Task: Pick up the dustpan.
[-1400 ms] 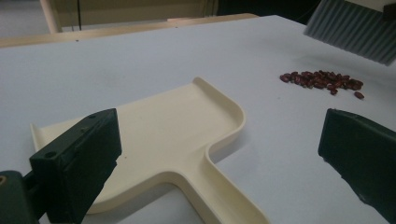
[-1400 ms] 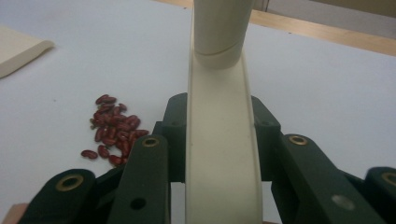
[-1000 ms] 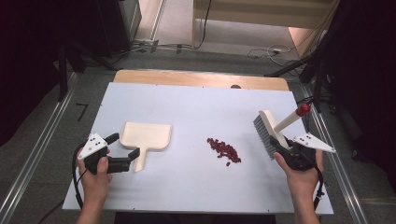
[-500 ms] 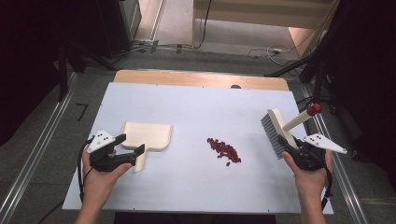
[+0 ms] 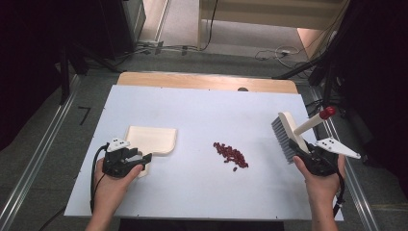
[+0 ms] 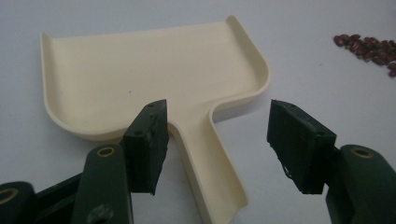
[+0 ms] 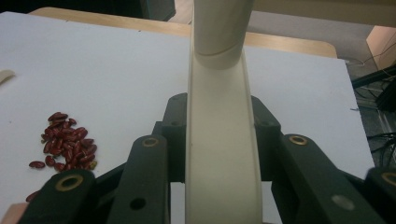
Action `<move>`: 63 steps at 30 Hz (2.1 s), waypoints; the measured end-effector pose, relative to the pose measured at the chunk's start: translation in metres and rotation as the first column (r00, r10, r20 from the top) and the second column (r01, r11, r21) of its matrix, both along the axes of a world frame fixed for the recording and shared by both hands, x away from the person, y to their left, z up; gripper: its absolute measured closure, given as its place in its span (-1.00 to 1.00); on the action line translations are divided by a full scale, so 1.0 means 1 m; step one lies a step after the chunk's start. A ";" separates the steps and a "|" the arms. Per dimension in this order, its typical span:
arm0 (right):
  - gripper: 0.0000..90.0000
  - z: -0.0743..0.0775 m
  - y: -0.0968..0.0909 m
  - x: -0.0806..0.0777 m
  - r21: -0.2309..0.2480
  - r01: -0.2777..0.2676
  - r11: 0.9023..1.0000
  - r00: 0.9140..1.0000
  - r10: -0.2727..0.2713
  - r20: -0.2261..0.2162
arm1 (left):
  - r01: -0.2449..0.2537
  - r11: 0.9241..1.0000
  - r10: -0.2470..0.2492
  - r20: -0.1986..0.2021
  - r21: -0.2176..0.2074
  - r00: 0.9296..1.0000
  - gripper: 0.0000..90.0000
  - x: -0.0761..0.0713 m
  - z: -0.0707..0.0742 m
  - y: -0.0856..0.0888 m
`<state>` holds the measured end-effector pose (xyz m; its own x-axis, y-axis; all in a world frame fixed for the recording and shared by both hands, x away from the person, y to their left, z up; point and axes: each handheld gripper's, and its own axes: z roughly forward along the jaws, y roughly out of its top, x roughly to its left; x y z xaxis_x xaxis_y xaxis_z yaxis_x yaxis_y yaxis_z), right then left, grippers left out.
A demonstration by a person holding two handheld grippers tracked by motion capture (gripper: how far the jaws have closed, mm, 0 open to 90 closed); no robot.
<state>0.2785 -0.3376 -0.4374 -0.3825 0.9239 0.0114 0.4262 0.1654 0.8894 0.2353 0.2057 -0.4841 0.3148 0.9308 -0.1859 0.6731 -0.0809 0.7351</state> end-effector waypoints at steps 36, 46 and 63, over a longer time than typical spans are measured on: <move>0.44 -0.002 0.000 0.000 -0.011 0.011 1.000 1.000 -0.011 -0.006 | -0.079 0.988 0.072 0.055 0.130 0.996 0.47 0.003 -0.032 -0.009; 0.44 -0.001 -0.002 0.000 -0.003 0.010 1.000 1.000 -0.010 -0.003 | -0.009 0.986 -0.007 0.097 0.168 0.995 0.48 0.003 -0.016 -0.008; 0.44 0.008 -0.002 0.007 -0.005 0.015 1.000 1.000 -0.016 -0.018 | 0.121 0.979 -0.142 0.125 0.165 0.982 0.48 0.009 0.013 -0.031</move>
<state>0.2856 -0.3399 -0.4298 -0.3679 0.9298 0.0139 0.4446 0.1627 0.8808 0.2448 0.1743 -0.4715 0.4488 0.8936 0.0109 0.5440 -0.2829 0.7899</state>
